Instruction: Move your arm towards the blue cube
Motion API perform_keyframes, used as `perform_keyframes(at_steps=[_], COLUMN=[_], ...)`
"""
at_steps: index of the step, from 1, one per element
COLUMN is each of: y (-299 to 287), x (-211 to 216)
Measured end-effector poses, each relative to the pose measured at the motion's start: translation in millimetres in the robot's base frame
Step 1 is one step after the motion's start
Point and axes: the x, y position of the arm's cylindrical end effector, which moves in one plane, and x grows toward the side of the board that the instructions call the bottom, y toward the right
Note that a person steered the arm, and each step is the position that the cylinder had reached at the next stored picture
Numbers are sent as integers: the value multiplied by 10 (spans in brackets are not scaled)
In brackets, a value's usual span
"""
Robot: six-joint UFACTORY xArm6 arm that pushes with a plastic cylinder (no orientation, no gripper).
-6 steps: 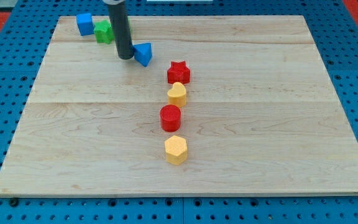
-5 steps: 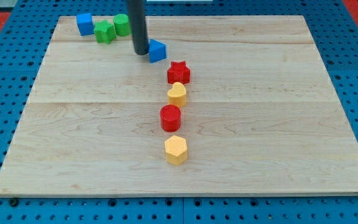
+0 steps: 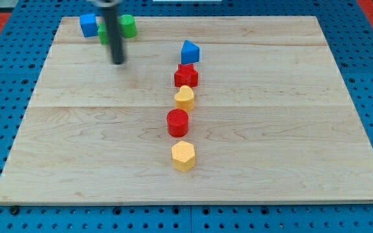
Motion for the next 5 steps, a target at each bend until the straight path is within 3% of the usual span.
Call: perform_keyframes(at_steps=[1, 3, 5], y=[-1040, -1054, 11], x=[-390, -810, -974])
